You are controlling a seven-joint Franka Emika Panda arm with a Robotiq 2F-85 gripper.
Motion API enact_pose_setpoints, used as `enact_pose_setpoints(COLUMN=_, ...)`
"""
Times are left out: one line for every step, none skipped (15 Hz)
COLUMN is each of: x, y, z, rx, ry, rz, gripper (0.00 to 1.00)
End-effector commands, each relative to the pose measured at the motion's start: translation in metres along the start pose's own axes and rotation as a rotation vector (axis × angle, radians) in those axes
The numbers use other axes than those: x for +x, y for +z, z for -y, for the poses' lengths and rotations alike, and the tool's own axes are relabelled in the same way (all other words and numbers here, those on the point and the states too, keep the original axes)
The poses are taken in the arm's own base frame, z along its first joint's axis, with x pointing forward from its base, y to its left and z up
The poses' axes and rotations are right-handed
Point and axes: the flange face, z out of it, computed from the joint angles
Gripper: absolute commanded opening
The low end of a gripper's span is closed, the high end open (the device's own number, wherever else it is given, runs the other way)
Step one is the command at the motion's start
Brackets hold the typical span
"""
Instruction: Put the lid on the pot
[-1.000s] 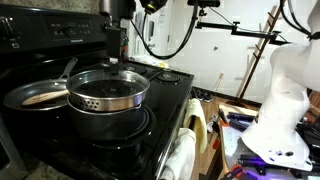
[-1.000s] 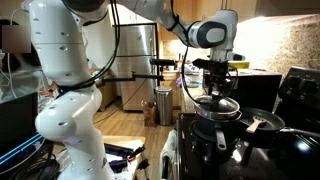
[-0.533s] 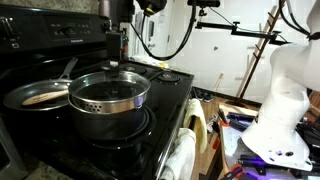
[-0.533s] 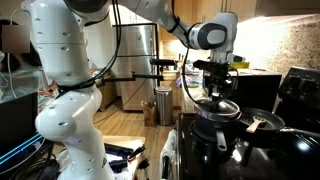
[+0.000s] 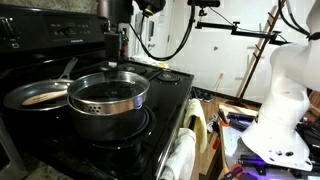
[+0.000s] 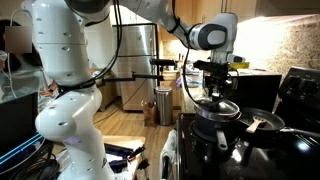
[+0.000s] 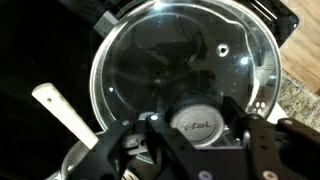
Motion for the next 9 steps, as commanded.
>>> enact_pose_setpoints(x=0.0082, y=-0.0059, z=0.0043, rx=-0.023, ry=-0.040, rz=-0.018, gripper=0.34)
enact_pose_setpoints(x=0.0087, y=-0.0066, z=0.0047, rx=-0.025, ry=-0.046, rz=-0.024, gripper=0.34)
enact_pose_setpoints(x=0.0090, y=-0.0064, z=0.0048, rx=-0.025, ry=-0.049, rz=-0.023, gripper=0.34)
enact_pose_setpoints(x=0.0089, y=-0.0056, z=0.0050, rx=-0.025, ry=-0.052, rz=-0.017, gripper=0.34)
enact_pose_setpoints(x=0.0085, y=-0.0046, z=0.0048, rx=-0.026, ry=-0.053, rz=-0.017, gripper=0.34)
enact_pose_setpoints(x=0.0081, y=-0.0034, z=0.0047, rx=-0.028, ry=-0.055, rz=-0.016, gripper=0.34)
enact_pose_setpoints(x=0.0078, y=-0.0018, z=0.0044, rx=-0.022, ry=-0.054, rz=-0.013, gripper=0.34)
enact_pose_setpoints(x=0.0074, y=-0.0007, z=0.0036, rx=-0.025, ry=-0.056, rz=-0.012, gripper=0.34)
enact_pose_setpoints(x=0.0066, y=-0.0002, z=0.0030, rx=-0.030, ry=-0.062, rz=-0.012, gripper=0.34)
